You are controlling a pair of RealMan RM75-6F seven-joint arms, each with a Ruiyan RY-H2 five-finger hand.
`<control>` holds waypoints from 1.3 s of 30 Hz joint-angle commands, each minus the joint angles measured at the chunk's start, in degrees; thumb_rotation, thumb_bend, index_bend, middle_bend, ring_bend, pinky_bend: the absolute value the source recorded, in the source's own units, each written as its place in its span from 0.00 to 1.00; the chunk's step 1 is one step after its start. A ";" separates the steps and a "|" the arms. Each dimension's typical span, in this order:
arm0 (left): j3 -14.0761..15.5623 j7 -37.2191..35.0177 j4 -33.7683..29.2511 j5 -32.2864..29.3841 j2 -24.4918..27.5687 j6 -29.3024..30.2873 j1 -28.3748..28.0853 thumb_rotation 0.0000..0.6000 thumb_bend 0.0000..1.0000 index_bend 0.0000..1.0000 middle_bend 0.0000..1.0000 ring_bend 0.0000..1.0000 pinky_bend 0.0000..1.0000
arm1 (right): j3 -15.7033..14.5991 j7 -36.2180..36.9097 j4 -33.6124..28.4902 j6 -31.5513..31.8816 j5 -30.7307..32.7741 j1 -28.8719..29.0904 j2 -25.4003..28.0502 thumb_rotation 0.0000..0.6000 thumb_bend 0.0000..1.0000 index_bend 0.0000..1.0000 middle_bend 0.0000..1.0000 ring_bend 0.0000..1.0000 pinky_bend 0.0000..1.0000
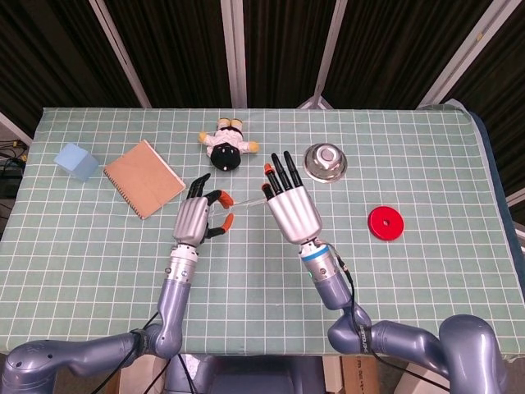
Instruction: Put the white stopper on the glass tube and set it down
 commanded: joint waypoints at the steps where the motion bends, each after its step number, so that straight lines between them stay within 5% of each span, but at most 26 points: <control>1: -0.13 0.00 -0.04 -0.02 -0.13 0.03 -0.08 1.00 0.67 0.52 0.50 0.06 0.00 | 0.01 0.00 -0.03 0.01 -0.02 0.02 -0.06 1.00 0.38 0.61 0.24 0.03 0.00; 11: -0.49 -0.17 0.12 0.04 -0.14 -0.14 -0.33 1.00 0.67 0.52 0.50 0.06 0.00 | -0.24 -0.06 -0.43 0.00 0.00 -0.24 -0.12 1.00 0.38 0.58 0.24 0.03 0.00; 16: -0.42 -0.47 -0.04 0.42 0.31 -0.05 -0.19 1.00 0.67 0.52 0.50 0.06 0.00 | -0.36 -1.11 -1.56 -0.54 0.66 -0.56 0.43 1.00 0.38 0.11 0.09 0.00 0.00; 18: -0.48 -0.62 -0.14 0.54 0.44 0.03 -0.16 1.00 0.67 0.52 0.50 0.06 0.00 | -0.46 -1.77 -2.20 -0.64 0.89 -0.75 0.74 1.00 0.38 0.01 0.02 0.00 0.00; 28: -0.04 -0.93 -1.70 1.47 1.74 0.55 0.42 1.00 0.67 0.52 0.50 0.06 0.00 | -0.54 -4.03 -5.85 0.06 2.06 -2.29 2.66 1.00 0.38 0.00 0.00 0.00 0.00; 39: 4.26 1.42 -4.26 3.81 7.45 -0.93 2.43 1.00 0.67 0.52 0.50 0.07 0.00 | 0.86 -4.89 -10.74 1.77 3.88 -4.76 7.47 1.00 0.38 0.00 0.00 0.00 0.00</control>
